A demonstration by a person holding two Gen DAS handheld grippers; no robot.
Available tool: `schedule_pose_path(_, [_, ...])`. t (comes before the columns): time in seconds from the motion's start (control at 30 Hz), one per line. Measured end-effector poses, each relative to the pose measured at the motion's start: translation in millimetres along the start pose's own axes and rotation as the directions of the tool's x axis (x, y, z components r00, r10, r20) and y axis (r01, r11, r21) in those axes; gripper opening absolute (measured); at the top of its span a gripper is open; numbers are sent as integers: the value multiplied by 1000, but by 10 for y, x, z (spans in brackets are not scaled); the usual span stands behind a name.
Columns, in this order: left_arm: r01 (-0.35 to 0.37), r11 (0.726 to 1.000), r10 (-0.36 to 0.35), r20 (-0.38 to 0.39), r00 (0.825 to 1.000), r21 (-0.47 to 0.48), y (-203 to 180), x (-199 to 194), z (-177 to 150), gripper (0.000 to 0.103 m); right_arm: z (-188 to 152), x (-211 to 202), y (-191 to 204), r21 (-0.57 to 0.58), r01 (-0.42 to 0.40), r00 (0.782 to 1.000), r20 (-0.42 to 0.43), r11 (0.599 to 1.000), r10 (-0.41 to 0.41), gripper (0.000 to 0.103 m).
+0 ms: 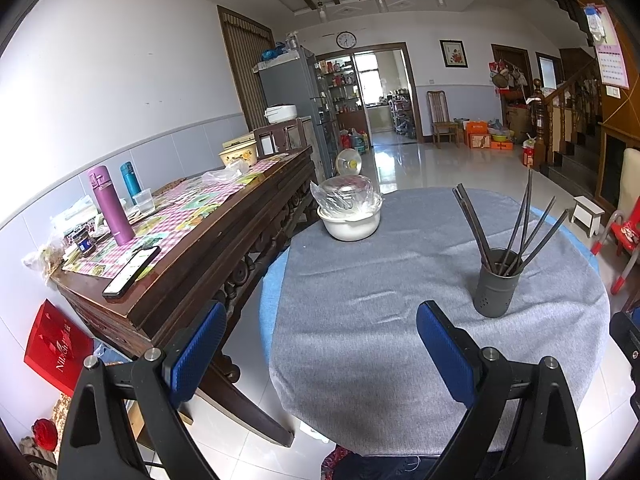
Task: Organize utensils
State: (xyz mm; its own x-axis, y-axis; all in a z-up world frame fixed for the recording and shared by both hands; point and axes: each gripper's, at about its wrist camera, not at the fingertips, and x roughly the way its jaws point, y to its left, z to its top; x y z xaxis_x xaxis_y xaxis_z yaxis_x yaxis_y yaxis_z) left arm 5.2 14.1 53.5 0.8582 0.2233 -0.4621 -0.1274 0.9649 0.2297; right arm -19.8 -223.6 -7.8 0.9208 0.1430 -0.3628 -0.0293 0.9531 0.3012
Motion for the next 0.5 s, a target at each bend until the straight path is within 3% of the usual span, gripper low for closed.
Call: schedule_pose_path(0.5, [-3, 1000, 3, -1, 1000, -4, 1, -13, 7, 96, 1, 2, -1, -1, 0, 1000, 1, 1000, 0, 70])
